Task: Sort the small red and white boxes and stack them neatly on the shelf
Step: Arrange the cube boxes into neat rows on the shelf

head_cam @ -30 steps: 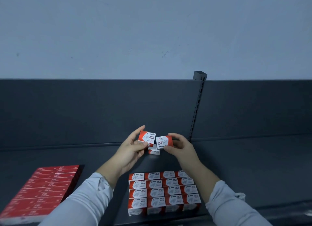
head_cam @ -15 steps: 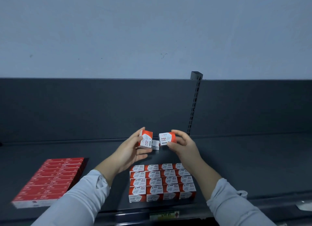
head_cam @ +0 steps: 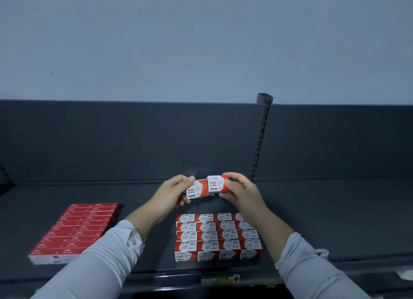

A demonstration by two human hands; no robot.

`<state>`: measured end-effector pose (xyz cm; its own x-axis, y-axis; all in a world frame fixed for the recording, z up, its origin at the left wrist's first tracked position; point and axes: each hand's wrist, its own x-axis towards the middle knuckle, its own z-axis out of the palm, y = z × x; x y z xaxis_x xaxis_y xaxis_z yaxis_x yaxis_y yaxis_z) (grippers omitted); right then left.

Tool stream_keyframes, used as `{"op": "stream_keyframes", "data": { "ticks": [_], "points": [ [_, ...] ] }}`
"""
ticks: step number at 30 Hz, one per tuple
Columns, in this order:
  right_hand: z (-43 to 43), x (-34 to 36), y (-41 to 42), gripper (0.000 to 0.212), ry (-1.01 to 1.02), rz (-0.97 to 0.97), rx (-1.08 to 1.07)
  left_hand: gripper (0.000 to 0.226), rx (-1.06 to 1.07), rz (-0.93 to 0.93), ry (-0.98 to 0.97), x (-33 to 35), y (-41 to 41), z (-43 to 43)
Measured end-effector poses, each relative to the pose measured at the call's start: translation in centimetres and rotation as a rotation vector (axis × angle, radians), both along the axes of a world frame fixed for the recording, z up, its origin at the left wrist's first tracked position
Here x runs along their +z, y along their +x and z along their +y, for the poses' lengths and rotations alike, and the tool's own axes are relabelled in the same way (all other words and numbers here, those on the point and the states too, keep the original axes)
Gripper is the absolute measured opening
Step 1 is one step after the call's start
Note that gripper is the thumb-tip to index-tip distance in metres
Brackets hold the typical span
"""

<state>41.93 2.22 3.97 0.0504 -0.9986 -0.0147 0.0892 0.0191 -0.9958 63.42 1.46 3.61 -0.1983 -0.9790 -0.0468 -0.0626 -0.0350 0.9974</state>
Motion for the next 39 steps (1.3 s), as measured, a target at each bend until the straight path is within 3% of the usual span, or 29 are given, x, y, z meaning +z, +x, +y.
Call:
{"op": "stream_keyframes", "data": {
  "ticks": [11,21,32,39],
  "points": [
    [-0.9,-0.1,0.5,0.021,0.001,-0.019,0.056,0.04,-0.004,0.005,-0.007,-0.3,1.2,-0.9],
    [-2.2,-1.2,1.3,0.018,-0.009,0.074,0.057,0.025,0.007,-0.015,-0.015,-1.5,2.1,-2.4],
    [-4.3,-3.0,2.5,0.036,-0.07,0.558,0.177,0.026,-0.066,-0.096,-0.022,-4.7,3.6,-4.3],
    [-5.7,-4.6,3.6,0.031,-0.046,0.838,0.231,0.022,-0.069,-0.211,0.016,-7.4,4.3,-5.4]
  ]
}}
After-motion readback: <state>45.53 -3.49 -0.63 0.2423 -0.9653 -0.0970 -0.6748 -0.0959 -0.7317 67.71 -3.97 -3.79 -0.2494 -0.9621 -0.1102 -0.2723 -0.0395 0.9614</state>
